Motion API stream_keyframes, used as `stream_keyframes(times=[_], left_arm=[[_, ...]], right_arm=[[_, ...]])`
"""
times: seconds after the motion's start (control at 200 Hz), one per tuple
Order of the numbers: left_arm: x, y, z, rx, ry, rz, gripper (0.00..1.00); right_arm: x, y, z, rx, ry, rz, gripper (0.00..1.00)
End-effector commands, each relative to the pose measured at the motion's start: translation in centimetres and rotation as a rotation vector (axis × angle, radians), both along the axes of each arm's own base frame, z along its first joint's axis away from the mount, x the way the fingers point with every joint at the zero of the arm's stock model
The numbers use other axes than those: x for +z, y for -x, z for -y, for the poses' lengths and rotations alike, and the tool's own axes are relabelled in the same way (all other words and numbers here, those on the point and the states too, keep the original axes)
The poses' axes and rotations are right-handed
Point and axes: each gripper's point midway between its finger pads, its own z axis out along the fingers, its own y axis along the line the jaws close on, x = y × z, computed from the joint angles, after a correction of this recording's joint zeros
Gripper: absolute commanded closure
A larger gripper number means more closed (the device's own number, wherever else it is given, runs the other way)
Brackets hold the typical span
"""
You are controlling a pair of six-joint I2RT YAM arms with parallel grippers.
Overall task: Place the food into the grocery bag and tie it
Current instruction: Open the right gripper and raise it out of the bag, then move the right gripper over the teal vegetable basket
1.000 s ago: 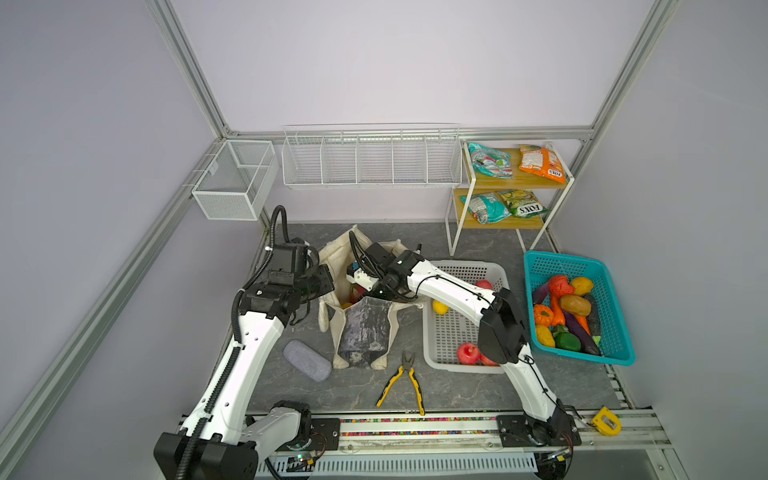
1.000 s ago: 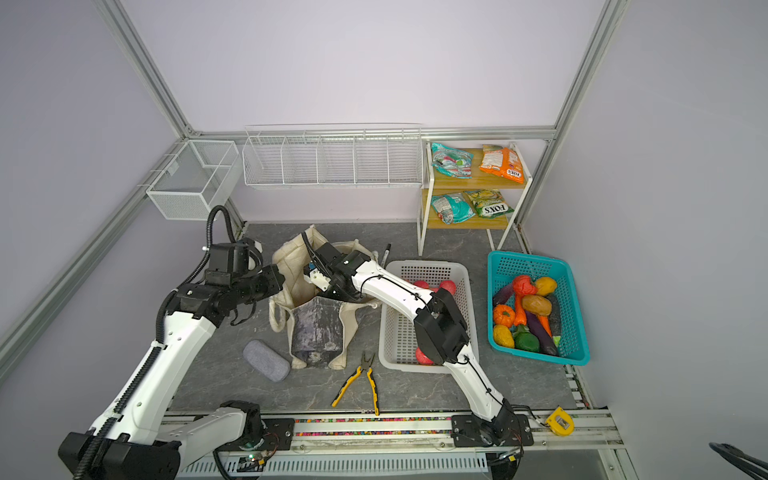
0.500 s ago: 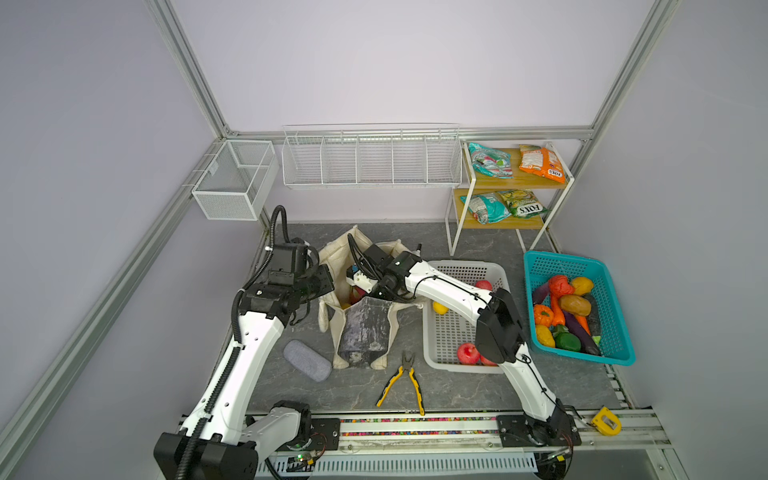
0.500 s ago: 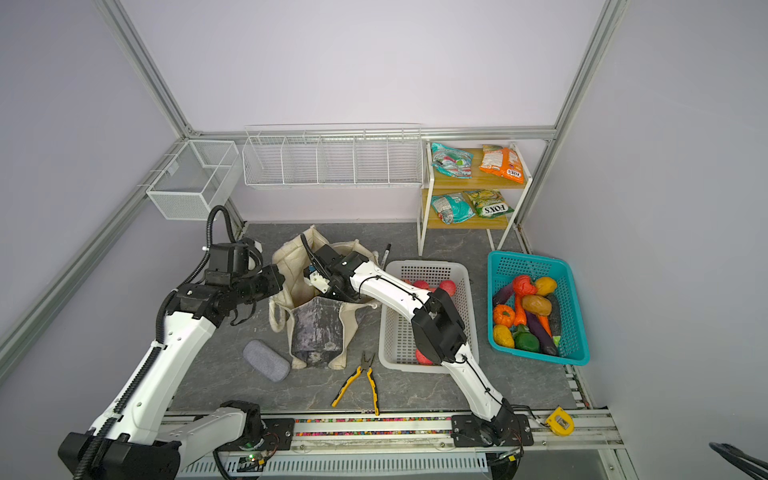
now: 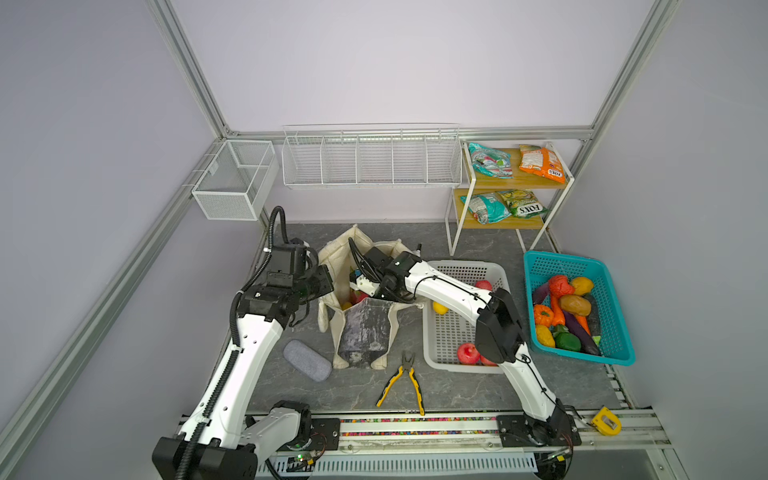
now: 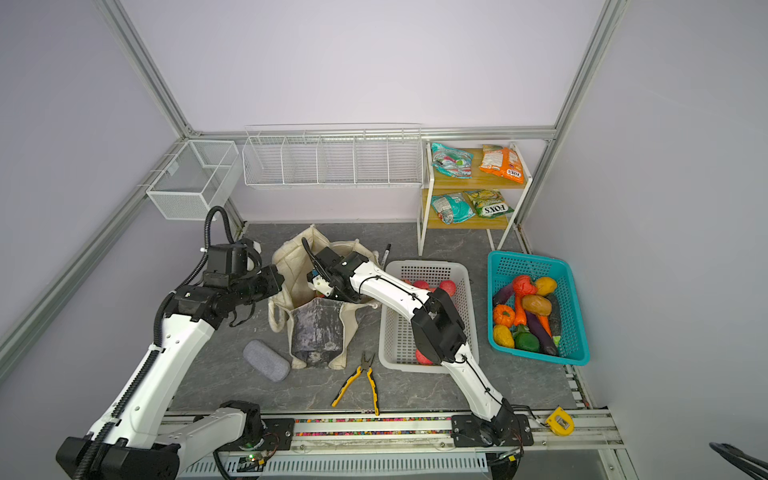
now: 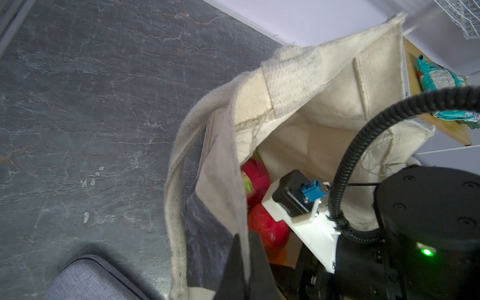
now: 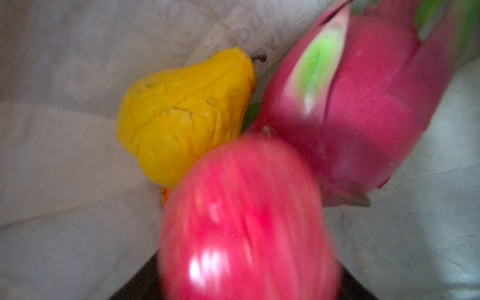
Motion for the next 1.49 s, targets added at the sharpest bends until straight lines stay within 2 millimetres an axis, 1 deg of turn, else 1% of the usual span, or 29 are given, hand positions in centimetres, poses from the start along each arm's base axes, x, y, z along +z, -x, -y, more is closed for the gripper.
stream_keyframes(times=[0.0, 0.145, 0.21, 0.235, 0.25, 0.45, 0.63, 0.7, 0.77, 0.85, 0.93, 0.945, 0.96, 1.015, 1.025, 1.03, 1.065, 1.08, 1.095, 1.11, 1.115, 1.155, 1.16, 1.165, 1.255, 1.305, 1.335, 1.355, 1.49], left_arm=[[0.1, 0.3, -0.1, 0.001, -0.001, 0.012, 1.0], [-0.1, 0.6, -0.2, 0.001, -0.002, 0.009, 1.0], [-0.2, 0.7, -0.3, 0.001, -0.004, 0.007, 1.0], [-0.3, 0.7, -0.3, 0.002, -0.004, 0.005, 1.0], [-0.3, 0.8, -0.3, 0.002, -0.004, 0.006, 1.0], [-0.6, 0.9, -0.3, 0.005, -0.003, 0.002, 1.0], [-0.4, 0.6, -0.4, 0.008, -0.011, 0.006, 1.0], [-0.3, 0.3, -0.3, 0.006, -0.01, 0.006, 1.0], [-0.1, 0.1, -0.1, 0.002, -0.007, 0.008, 1.0], [-0.1, -0.1, 0.0, -0.005, -0.007, 0.006, 1.0], [-0.1, -0.2, 0.0, -0.01, -0.009, 0.008, 1.0], [-0.1, -0.2, 0.1, -0.011, -0.008, 0.008, 1.0], [0.0, -0.2, 0.1, -0.012, -0.009, 0.01, 1.0], [0.1, -0.2, 0.1, -0.014, -0.005, 0.012, 1.0], [0.2, -0.2, 0.1, -0.015, -0.005, 0.015, 1.0], [0.2, -0.2, 0.1, -0.016, -0.005, 0.016, 1.0], [0.3, -0.2, 0.1, -0.016, -0.005, 0.019, 1.0], [0.3, -0.1, 0.1, -0.017, -0.003, 0.021, 1.0], [0.4, -0.1, 0.1, -0.016, -0.003, 0.022, 1.0], [0.4, -0.1, 0.2, -0.019, -0.003, 0.024, 1.0], [0.4, -0.1, 0.2, -0.019, -0.002, 0.025, 1.0], [0.5, -0.1, 0.2, -0.022, -0.001, 0.029, 1.0], [0.5, -0.1, 0.2, -0.023, 0.0, 0.029, 1.0], [0.6, -0.1, 0.2, -0.024, 0.0, 0.03, 1.0], [0.8, 0.0, 0.3, -0.03, 0.002, 0.041, 1.0], [0.7, 0.0, 0.4, -0.034, 0.004, 0.04, 1.0], [0.7, 0.0, 0.4, -0.037, 0.007, 0.043, 1.0], [0.7, 0.0, 0.5, -0.039, 0.009, 0.043, 1.0], [0.3, 0.1, 0.8, -0.049, 0.029, 0.036, 1.0]], right_arm=[[2.2, 0.1, 0.1, 0.012, -0.022, 0.032, 0.17], [4.1, -0.4, -0.1, 0.011, -0.05, 0.082, 0.1], [4.9, -0.6, -0.1, 0.009, -0.061, 0.106, 0.0], [5.3, -0.7, -0.1, 0.009, -0.066, 0.116, 0.1], [5.5, -0.8, -0.1, 0.009, -0.068, 0.122, 0.12], [8.6, -1.6, 0.1, 0.015, -0.089, 0.209, 0.12], [14.0, -3.3, 1.3, -0.023, -0.127, 0.327, 0.12], [16.8, -4.4, 2.5, -0.074, -0.156, 0.379, 0.12], [20.1, -5.9, 4.6, -0.156, -0.187, 0.447, 0.12], [23.2, -7.5, 7.7, -0.273, -0.211, 0.526, 0.12], [26.2, -9.4, 13.1, -0.485, -0.214, 0.638, 0.12], [27.4, -9.9, 14.0, -0.532, -0.238, 0.674, 0.12], [27.5, -10.1, 14.8, -0.563, -0.238, 0.683, 0.12], [28.8, -10.7, 20.0, -0.764, -0.259, 0.747, 0.12], [28.9, -10.7, 20.3, -0.776, -0.261, 0.754, 0.12], [29.0, -10.8, 21.4, -0.819, -0.268, 0.761, 0.12], [29.3, -10.7, 24.8, -0.954, -0.292, 0.782, 0.12], [29.2, -10.6, 25.6, -0.991, -0.298, 0.784, 0.12], [29.2, -10.4, 28.0, -1.08, -0.312, 0.79, 0.12], [29.1, -10.3, 29.0, -1.122, -0.319, 0.791, 0.12], [28.9, -10.1, 30.1, -1.166, -0.325, 0.79, 0.12], [28.1, -9.2, 34.2, -1.339, -0.344, 0.778, 0.12], [28.1, -9.2, 34.2, -1.339, -0.344, 0.778, 0.12], [27.7, -9.0, 35.1, -1.379, -0.345, 0.772, 0.12], [25.0, -6.2, 42.1, -1.668, -0.334, 0.726, 0.12], [23.5, -4.9, 44.8, -1.766, -0.297, 0.7, 0.12], [22.7, -4.3, 45.5, -1.791, -0.27, 0.683, 0.12], [22.3, -3.8, 46.9, -1.837, -0.238, 0.68, 0.12], [19.5, -1.7, 50.6, -1.983, -0.096, 0.598, 0.12]])
